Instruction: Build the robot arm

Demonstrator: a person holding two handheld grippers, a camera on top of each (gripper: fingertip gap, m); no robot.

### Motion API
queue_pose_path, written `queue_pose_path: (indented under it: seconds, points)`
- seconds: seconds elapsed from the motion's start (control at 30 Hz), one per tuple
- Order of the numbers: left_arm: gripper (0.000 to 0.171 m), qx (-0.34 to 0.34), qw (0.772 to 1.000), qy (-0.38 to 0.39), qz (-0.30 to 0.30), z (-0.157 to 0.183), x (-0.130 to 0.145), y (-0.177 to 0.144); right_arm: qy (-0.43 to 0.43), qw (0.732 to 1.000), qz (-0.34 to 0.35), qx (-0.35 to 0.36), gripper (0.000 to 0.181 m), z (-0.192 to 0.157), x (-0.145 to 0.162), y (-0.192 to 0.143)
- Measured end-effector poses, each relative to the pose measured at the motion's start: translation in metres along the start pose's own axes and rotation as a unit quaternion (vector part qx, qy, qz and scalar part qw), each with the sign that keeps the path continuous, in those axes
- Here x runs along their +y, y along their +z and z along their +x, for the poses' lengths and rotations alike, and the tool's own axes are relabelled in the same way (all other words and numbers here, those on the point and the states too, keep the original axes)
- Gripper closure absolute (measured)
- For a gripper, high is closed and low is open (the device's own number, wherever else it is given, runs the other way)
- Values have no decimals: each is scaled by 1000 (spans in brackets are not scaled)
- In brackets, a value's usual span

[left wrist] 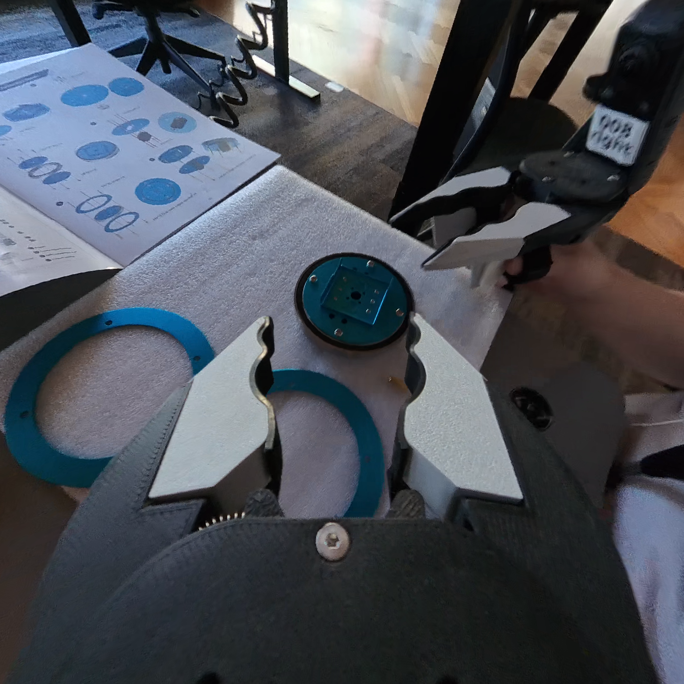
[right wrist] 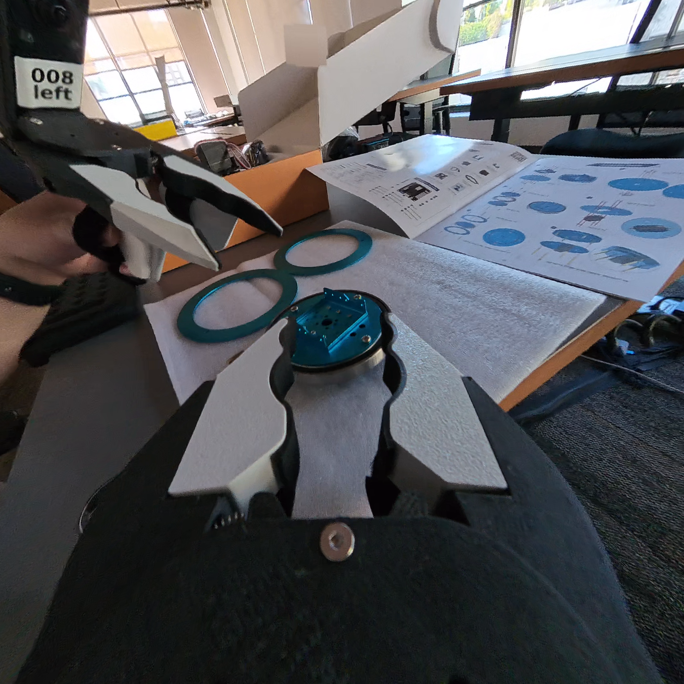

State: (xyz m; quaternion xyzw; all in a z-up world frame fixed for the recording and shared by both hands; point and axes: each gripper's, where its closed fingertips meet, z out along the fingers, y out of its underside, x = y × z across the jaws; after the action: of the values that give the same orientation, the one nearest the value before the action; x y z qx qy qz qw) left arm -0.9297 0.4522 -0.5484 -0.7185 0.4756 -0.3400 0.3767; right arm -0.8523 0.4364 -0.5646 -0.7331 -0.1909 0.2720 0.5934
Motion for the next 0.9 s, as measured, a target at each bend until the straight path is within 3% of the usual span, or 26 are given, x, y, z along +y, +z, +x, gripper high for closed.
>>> queue_pose_path:
  seconds: [0.2, 0.37, 0.5, 0.6, 0.73, 0.9]
  points:
    - [99, -62, 998, 29, -17, -39, 7, -30, -14, 999, -21, 21, 136, -6, 9, -16]
    - [115, -92, 994, -55, -11, -65, 24, -44, -18, 999, 2, 34, 137, -13, -7, -7]
    - [118, -29, 991, -132, -23, -56, 36, -35, -22, 996, -2, 90, 141, -8, -8, -4]
    - [117, -76, 990, -102, -53, -68, 48, -34, -38, 990, -1, 134, 142, 0, -3, -5]
    - [116, -103, 986, -80, -101, -74, 61, -29, -23, 990, -24, 137, 140, -1, 21, 1]
    - [119, -113, 980, -75, -144, -77, 76, -27, -49, 987, 0, 150, 141, -1, 16, -3]
